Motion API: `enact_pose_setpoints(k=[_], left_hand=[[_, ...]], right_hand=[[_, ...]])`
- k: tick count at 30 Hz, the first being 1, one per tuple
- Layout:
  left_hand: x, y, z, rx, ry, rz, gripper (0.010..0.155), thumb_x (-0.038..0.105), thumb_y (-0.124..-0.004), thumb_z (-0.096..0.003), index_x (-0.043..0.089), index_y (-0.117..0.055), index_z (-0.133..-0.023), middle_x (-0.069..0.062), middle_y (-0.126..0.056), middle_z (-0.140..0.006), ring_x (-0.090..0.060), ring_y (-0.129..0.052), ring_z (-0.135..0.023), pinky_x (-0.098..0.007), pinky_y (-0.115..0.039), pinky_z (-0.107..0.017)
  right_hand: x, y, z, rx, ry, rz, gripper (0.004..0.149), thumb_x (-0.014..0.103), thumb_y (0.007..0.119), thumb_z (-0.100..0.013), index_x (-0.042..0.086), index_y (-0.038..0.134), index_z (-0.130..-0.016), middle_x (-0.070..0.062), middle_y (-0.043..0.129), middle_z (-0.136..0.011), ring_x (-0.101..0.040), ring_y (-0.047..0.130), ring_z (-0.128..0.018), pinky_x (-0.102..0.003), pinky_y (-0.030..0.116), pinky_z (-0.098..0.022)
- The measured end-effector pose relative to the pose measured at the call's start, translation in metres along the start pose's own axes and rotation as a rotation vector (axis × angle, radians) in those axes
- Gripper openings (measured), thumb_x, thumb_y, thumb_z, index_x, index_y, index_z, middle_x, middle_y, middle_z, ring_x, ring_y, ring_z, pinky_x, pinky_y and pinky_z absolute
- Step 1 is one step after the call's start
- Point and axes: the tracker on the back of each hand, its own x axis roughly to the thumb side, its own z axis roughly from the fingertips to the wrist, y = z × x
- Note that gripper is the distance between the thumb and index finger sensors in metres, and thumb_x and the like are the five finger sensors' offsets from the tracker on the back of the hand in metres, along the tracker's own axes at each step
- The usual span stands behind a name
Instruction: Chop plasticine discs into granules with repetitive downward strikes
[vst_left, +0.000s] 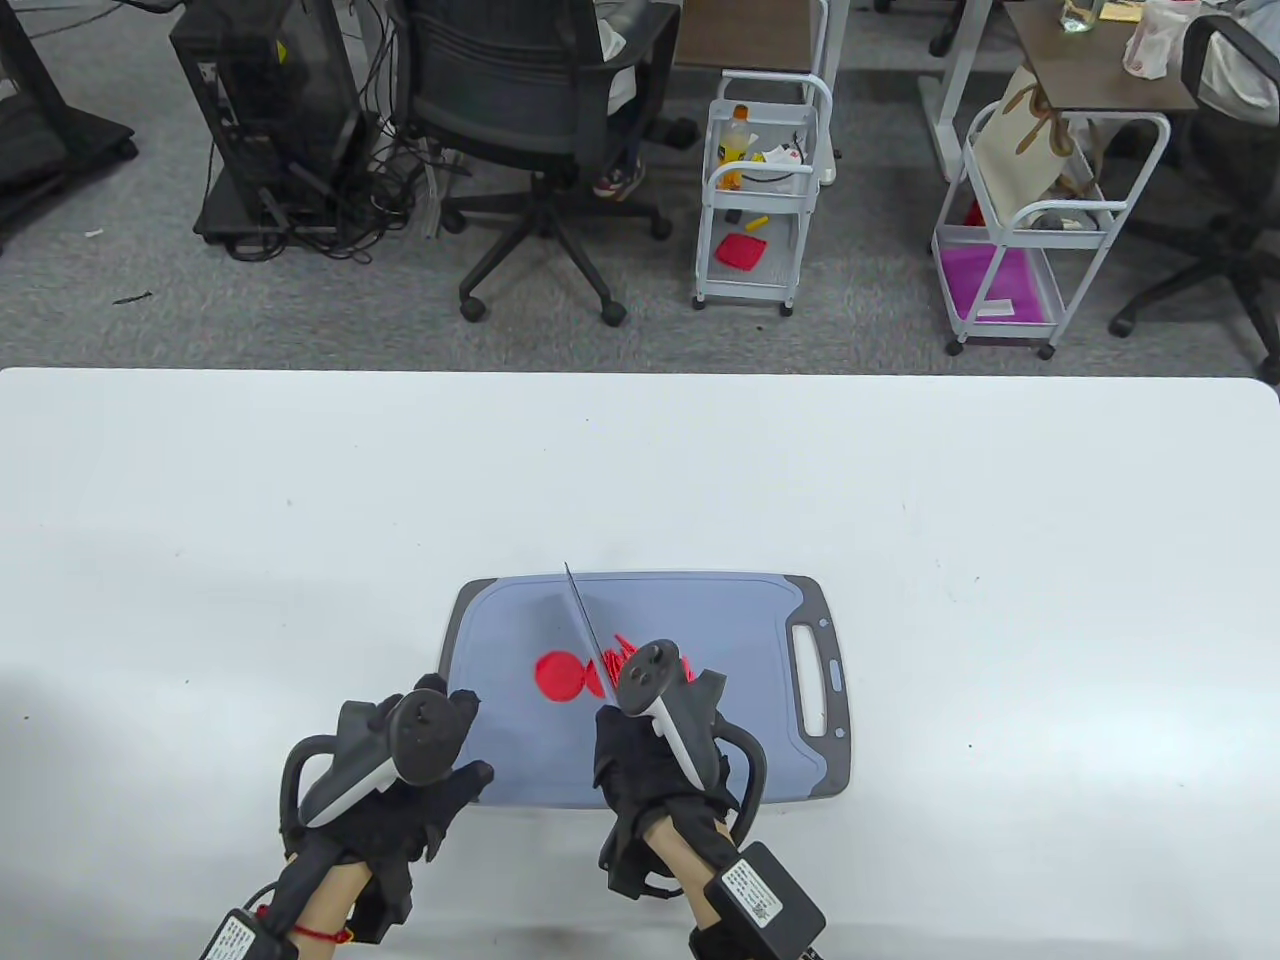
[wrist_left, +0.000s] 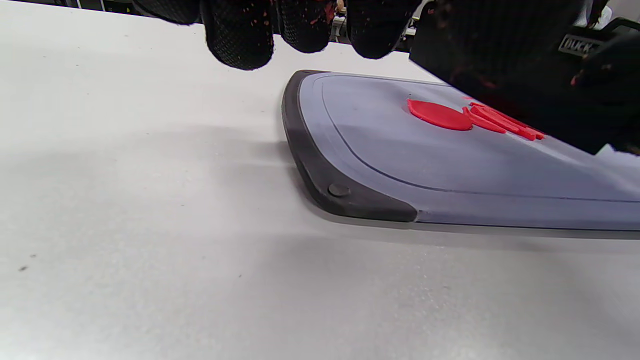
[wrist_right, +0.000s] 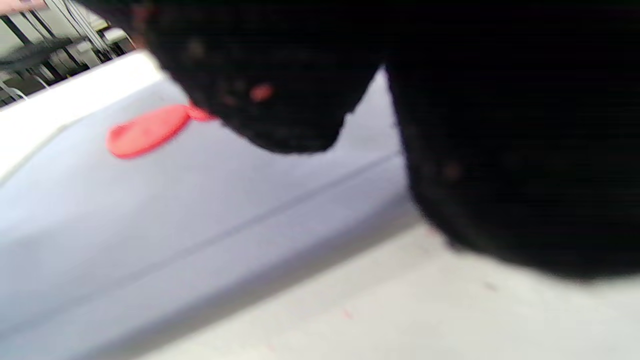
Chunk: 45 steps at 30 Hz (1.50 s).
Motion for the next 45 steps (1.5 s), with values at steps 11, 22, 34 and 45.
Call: enact_pose_setpoints(k=[11, 22, 34, 45], left_hand=[[0.001, -0.001, 0.001, -0.010, 0.002, -0.001, 0.077, 0.062, -0.064, -0.0437, 0.031, -0.053, -0.113, -0.012, -0.046, -0.127, -0.047, -0.062, -0.109, -0.066, -0.048, -0.075], [0.000, 0.000, -0.001, -0.006, 0.003, 0.002, 0.077, 0.062, -0.064, -0.0438, 0.031, -0.053, -0.113, -0.012, -0.046, -0.127, -0.046, -0.062, -0.109, -0.066, -0.048, -0.075], [0.003, -0.003, -0.001, -0.025, 0.003, -0.013, 0.077, 0.062, -0.064, -0.0437, 0.031, -0.053, -0.113, -0.011, -0.046, -0.127, -0.046, -0.062, -0.109, -0.066, -0.048, -0.075], [0.004, -0.005, 0.000, -0.039, -0.006, -0.016, 0.077, 0.062, -0.064, -0.0438, 0.031, -0.052, -0.113, -0.012, -0.046, -0.127, -0.046, -0.062, -0.109, -0.066, -0.049, -0.075]], right_hand=[[0.014, 0.010, -0.005, 0.094, 0.077, 0.127, 0.060, 0.058, 0.071, -0.048, 0.004, 0.082, -0.073, 0.008, 0.101, -0.026, -0.030, 0.112, -0.002, -0.048, 0.083, 0.001], [0.007, 0.005, -0.010, 0.027, -0.019, -0.042, 0.059, 0.058, 0.073, -0.048, 0.007, 0.085, -0.073, 0.007, 0.103, -0.027, -0.029, 0.111, -0.002, -0.047, 0.082, 0.000], [0.012, 0.012, -0.019, 0.183, 0.104, -0.005, 0.061, 0.057, 0.073, -0.049, 0.003, 0.082, -0.074, 0.007, 0.101, -0.026, -0.031, 0.111, -0.002, -0.049, 0.082, 0.001], [0.012, 0.014, -0.022, 0.083, 0.076, 0.025, 0.060, 0.059, 0.072, -0.048, 0.006, 0.083, -0.074, 0.008, 0.102, -0.026, -0.030, 0.111, -0.002, -0.048, 0.082, 0.000]])
